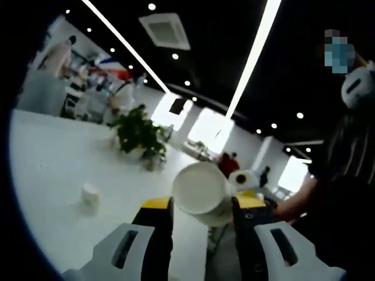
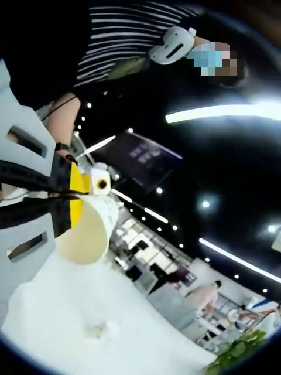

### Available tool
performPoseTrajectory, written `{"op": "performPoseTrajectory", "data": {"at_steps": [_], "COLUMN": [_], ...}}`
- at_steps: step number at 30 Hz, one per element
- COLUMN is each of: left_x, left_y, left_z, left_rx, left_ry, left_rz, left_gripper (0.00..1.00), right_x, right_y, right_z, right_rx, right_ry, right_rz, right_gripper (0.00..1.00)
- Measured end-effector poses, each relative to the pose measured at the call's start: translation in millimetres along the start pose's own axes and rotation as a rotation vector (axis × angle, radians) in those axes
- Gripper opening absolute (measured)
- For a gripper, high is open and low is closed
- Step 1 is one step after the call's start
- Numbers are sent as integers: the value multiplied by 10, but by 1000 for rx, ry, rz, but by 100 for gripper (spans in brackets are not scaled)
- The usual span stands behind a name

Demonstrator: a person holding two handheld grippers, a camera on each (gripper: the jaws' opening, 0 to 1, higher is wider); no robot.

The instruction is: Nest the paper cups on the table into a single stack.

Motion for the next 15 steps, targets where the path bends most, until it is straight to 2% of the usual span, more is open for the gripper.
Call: {"op": "performPoseTrajectory", "data": {"at_steps": [8, 15], "left_x": [-46, -78], "left_y": [-65, -119], "left_z": [25, 50], "left_rx": [19, 55], "left_ry": [44, 61], "left_rz": [14, -1], "left_gripper": [40, 48], "right_x": [-23, -22], "right_y": [-18, 13], "right_z": [-31, -4], "right_rx": [-21, -25], "right_ry": [14, 8], "right_rz": [30, 66], "right_gripper": [0, 0]}}
Point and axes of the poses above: the point that each gripper's makers call its tool centre point, and the gripper's own axes: y roughly forward along the fingers, z roughly to its left, x roughly out of its top, the point moved 8 cm from there along -y, roughly backward along the fingers, and after that the axes turned 3 degrees about -y, right-handed, at the moved point
